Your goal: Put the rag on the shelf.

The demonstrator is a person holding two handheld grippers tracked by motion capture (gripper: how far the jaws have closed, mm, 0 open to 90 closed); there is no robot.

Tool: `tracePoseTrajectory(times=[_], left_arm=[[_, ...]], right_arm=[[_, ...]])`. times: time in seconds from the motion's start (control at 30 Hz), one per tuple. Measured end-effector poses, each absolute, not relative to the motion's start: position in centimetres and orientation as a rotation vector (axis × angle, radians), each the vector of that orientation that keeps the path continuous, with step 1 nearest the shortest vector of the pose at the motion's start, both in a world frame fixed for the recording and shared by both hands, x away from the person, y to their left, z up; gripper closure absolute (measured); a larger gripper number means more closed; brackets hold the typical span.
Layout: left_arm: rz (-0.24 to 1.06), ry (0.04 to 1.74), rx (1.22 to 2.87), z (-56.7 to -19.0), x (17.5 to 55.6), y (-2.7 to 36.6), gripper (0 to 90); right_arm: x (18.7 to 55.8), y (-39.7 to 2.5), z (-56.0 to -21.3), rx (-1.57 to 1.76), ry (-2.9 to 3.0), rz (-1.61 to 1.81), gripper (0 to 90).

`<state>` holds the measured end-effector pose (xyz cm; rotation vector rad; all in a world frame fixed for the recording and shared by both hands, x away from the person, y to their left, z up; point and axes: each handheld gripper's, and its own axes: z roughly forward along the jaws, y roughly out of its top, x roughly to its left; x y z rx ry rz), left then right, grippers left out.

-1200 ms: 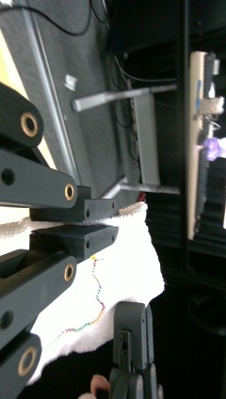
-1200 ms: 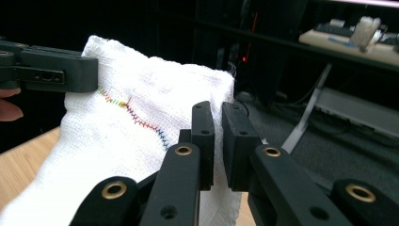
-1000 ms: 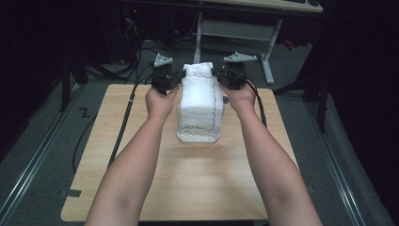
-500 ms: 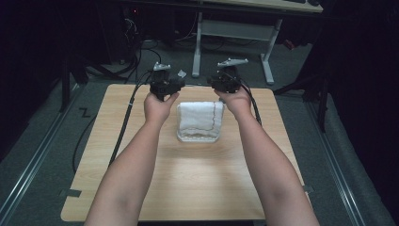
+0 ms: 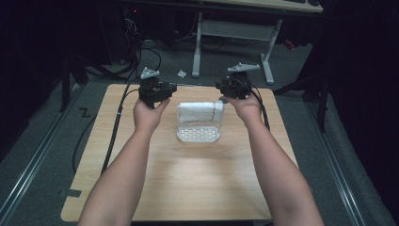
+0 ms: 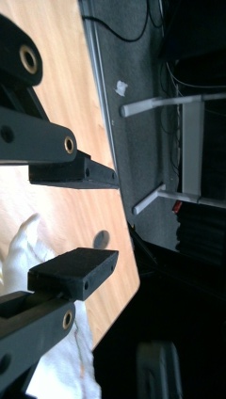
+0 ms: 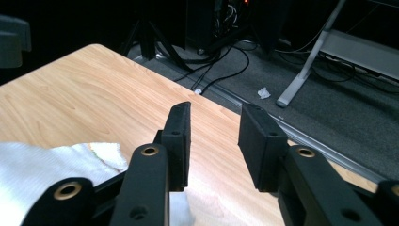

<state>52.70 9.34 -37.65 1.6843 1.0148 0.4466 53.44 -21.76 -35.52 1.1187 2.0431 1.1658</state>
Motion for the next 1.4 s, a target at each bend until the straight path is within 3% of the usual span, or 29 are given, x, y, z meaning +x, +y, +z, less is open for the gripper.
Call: tracePoseTrajectory(times=[0.73, 1.13, 1.4], left_arm=[[0.546, 0.998, 1.786, -43.5, 42.9, 14.8, 55.1], [0.387, 0.989, 1.845, -47.7, 36.9, 16.0, 51.2], [0.344, 0.946, 1.945, -50.1, 33.8, 14.7, 49.5]], right_arm=[[43.0, -25.4, -37.3, 1.067, 1.974, 1.211, 49.6], [37.5, -25.4, -41.0, 1.046, 1.991, 1.21, 43.7], [34.8, -24.8, -45.6, 1.1, 2.045, 1.18, 42.0]])
